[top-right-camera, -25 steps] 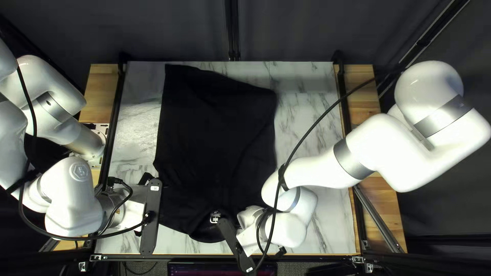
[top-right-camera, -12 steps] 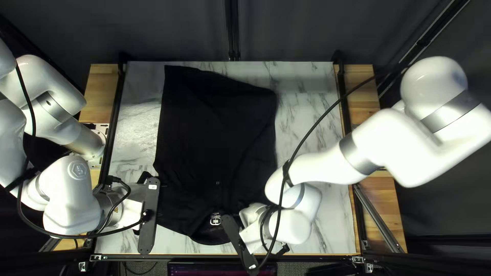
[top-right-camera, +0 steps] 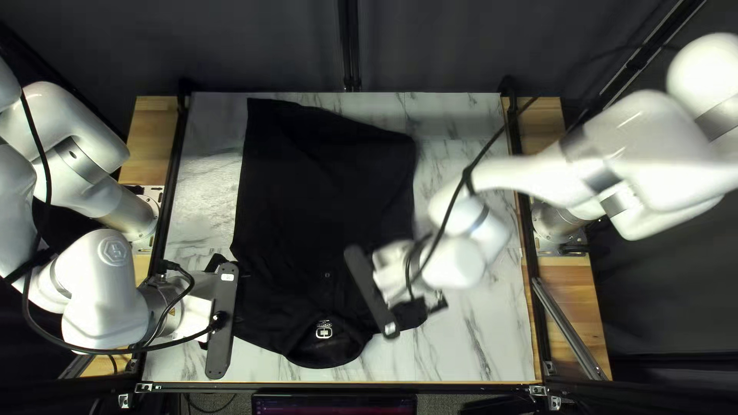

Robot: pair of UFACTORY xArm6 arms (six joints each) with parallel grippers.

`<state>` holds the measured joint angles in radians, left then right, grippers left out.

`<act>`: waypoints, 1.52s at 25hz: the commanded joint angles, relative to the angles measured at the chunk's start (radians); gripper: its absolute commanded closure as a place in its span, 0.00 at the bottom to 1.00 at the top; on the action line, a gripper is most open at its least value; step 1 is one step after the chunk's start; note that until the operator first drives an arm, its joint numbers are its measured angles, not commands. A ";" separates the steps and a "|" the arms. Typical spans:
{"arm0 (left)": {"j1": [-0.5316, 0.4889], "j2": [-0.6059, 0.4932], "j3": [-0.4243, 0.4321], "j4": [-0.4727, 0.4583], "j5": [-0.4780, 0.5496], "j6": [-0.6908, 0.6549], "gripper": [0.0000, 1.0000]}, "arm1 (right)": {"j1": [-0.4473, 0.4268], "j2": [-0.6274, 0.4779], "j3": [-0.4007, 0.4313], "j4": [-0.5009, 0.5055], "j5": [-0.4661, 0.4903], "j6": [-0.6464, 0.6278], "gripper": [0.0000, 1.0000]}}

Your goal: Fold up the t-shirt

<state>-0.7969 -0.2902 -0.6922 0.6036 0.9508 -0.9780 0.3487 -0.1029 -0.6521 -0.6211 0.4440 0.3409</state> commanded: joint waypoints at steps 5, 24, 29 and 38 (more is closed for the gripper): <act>-0.020 -0.037 0.040 0.008 0.014 -0.033 0.00 | -0.270 -0.138 0.082 0.166 0.013 -0.323 0.00; 0.017 -0.071 0.103 0.019 -0.038 -0.037 0.00 | -0.474 -0.213 0.201 0.351 -0.045 -0.671 0.00; 0.046 -0.150 0.150 -0.005 -0.011 0.012 0.00 | -0.554 -0.211 0.210 0.443 -0.045 -0.794 0.00; 0.145 -0.350 0.258 -0.056 0.061 0.142 0.00 | -0.554 -0.211 0.210 0.443 -0.045 -0.794 0.00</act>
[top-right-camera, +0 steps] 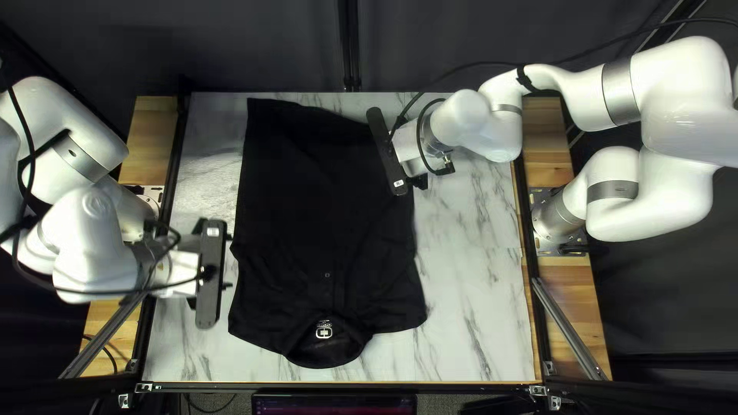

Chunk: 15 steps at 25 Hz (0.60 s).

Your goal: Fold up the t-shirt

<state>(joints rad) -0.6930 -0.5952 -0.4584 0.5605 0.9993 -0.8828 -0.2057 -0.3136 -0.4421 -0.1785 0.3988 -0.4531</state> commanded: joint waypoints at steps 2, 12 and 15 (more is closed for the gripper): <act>0.082 -0.062 0.033 -0.017 0.001 0.086 0.00 | -0.015 -0.007 0.009 0.036 0.001 -0.063 0.00; 0.204 -0.082 0.027 -0.039 -0.015 0.210 0.00 | -0.103 -0.045 -0.005 0.125 0.066 -0.222 0.00; 0.204 -0.082 0.027 -0.039 -0.015 0.210 0.00 | -0.103 -0.045 -0.005 0.125 0.066 -0.222 0.00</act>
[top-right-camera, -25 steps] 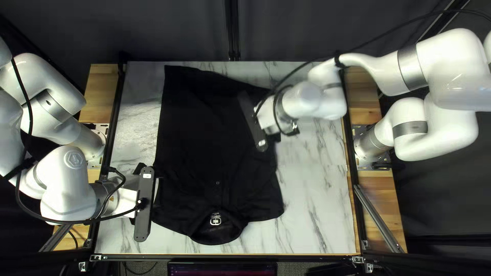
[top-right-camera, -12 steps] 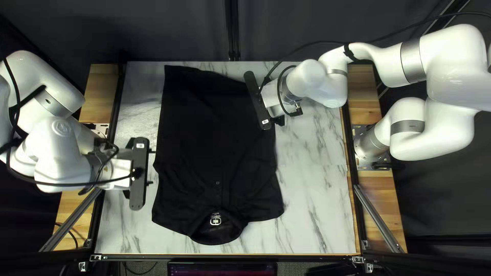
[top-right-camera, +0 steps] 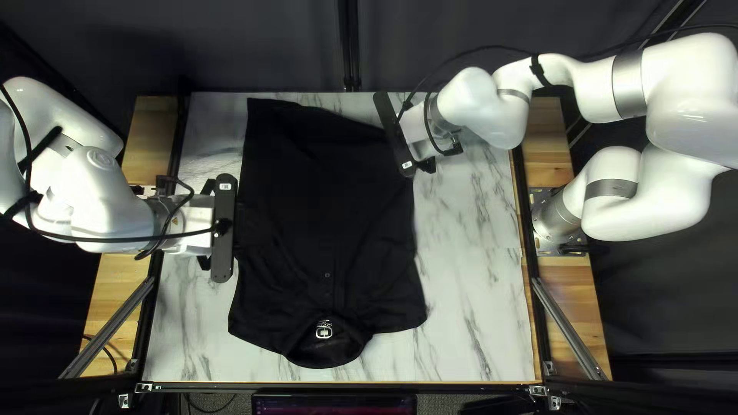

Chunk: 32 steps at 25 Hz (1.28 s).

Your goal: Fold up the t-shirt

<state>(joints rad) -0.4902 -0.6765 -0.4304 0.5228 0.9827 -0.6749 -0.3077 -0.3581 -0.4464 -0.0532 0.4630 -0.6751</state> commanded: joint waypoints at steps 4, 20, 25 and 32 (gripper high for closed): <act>0.001 0.000 -0.001 -0.001 0.002 0.002 0.00 | -0.001 0.000 0.000 0.000 0.002 0.000 0.00; 0.316 -0.130 0.050 -0.103 -0.021 0.345 0.00 | -0.157 0.054 -0.092 0.161 0.147 -0.243 0.00; 0.413 -0.169 0.067 -0.144 -0.017 0.448 0.00 | -0.160 0.040 -0.103 0.160 0.179 -0.235 0.00; 0.562 -0.144 0.100 -0.201 -0.064 0.586 0.00 | -0.159 0.037 -0.102 0.161 0.180 -0.234 0.00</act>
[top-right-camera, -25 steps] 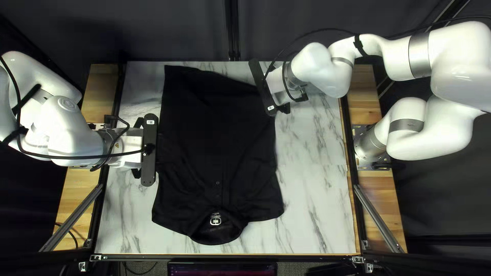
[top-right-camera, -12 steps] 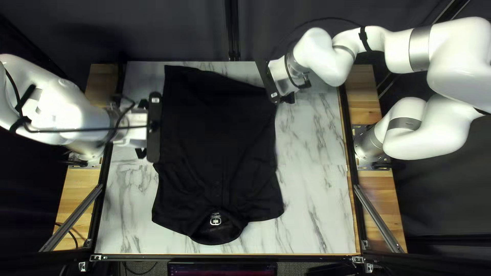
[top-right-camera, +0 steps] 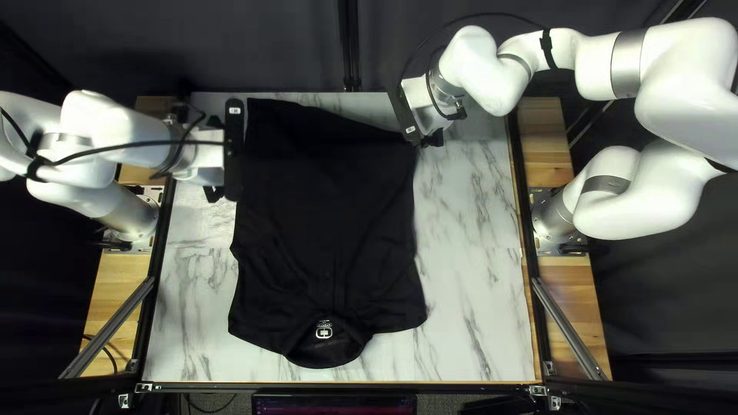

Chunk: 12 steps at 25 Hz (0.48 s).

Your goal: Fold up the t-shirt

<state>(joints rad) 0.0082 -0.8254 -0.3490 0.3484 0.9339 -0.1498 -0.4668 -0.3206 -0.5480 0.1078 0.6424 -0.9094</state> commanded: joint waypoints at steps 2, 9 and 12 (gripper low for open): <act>0.092 -0.006 0.032 -0.036 -0.013 0.078 0.00 | 0.000 0.000 0.000 0.000 0.000 0.000 0.00; 0.102 -0.015 0.035 -0.044 -0.001 0.081 0.00 | 0.000 0.000 0.000 0.000 0.000 0.000 0.00; 0.102 -0.015 0.035 -0.044 -0.001 0.081 0.00 | 0.000 0.000 0.000 0.000 0.000 0.000 0.00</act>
<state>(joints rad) 0.1098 -0.8403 -0.3140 0.3045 0.9332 -0.0688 -0.4668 -0.3207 -0.5480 0.1078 0.6425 -0.9093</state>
